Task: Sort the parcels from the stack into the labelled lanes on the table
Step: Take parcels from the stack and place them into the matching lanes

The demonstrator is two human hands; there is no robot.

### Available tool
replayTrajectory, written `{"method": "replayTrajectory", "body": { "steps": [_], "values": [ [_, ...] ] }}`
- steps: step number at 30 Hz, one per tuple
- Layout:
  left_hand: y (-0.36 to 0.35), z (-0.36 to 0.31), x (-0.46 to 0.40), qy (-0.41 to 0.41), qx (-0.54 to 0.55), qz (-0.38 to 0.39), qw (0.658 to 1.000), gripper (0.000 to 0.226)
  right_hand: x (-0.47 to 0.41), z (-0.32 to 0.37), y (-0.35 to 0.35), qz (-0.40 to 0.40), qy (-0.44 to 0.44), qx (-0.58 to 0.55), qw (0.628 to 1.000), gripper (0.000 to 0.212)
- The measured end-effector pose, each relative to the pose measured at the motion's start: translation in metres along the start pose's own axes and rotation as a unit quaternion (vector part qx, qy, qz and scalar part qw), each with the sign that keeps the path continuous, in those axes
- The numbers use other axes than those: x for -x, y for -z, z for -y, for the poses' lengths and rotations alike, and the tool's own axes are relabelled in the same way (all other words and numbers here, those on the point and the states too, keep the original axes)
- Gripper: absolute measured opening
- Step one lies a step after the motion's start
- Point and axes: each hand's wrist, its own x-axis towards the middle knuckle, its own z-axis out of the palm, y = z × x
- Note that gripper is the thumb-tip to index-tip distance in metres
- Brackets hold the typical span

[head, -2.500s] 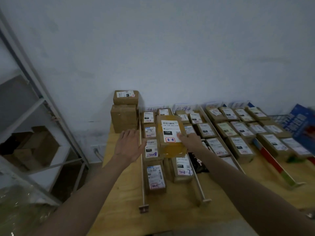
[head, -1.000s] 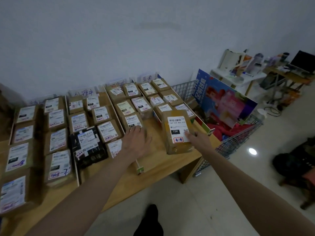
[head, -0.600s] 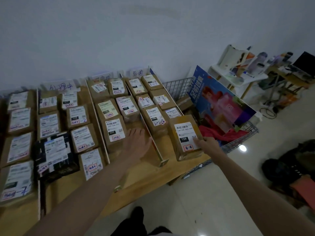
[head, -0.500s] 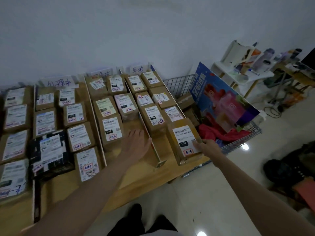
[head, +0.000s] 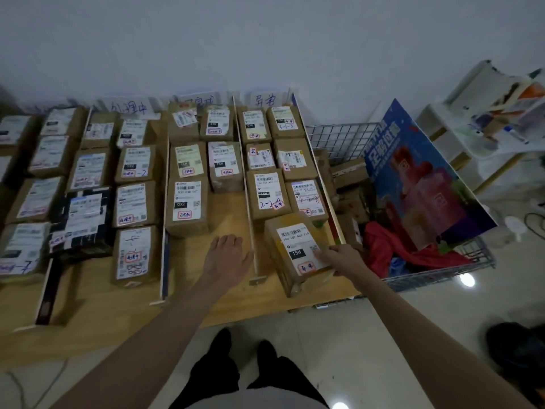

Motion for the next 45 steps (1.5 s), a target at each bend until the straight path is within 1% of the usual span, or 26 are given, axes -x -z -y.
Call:
{"method": "replayTrajectory", "body": {
  "steps": [2,5,12,19,24,28,37,41,45],
  "values": [
    [-0.003,-0.004,0.002,0.008,0.004,0.004,1.000,0.057,-0.006,0.004,0.002,0.017,0.011,-0.003,1.000,0.039],
    [-0.004,-0.007,0.003,0.024,0.014,0.003,1.000,0.055,-0.010,0.013,0.003,0.023,0.029,-0.006,0.999,0.033],
    [-0.012,-0.006,0.007,0.040,0.018,0.019,0.999,0.055,-0.022,0.025,-0.009,0.048,0.069,0.013,0.996,0.033],
    [-0.017,-0.003,0.009,0.044,0.016,0.026,0.999,0.055,-0.030,0.024,-0.025,0.040,0.089,0.023,0.995,0.031],
    [-0.020,0.000,0.009,0.047,0.023,0.029,0.998,0.054,-0.039,0.021,-0.033,0.029,0.080,0.033,0.996,0.036],
    [-0.020,0.002,0.008,0.050,0.030,0.034,0.998,0.054,-0.044,0.025,-0.037,0.018,0.085,0.007,0.996,0.033],
    [-0.018,0.006,0.002,0.043,0.028,0.032,0.998,0.055,-0.052,0.023,-0.049,0.010,0.071,-0.009,0.997,0.037],
    [-0.015,0.008,0.000,0.041,0.016,0.023,0.999,0.056,-0.057,0.017,-0.058,0.019,0.052,0.032,0.998,0.042],
    [-0.009,0.011,-0.001,0.036,0.006,0.005,0.999,0.055,-0.065,0.013,-0.070,0.015,0.035,0.052,0.998,0.039]
  ]
}}
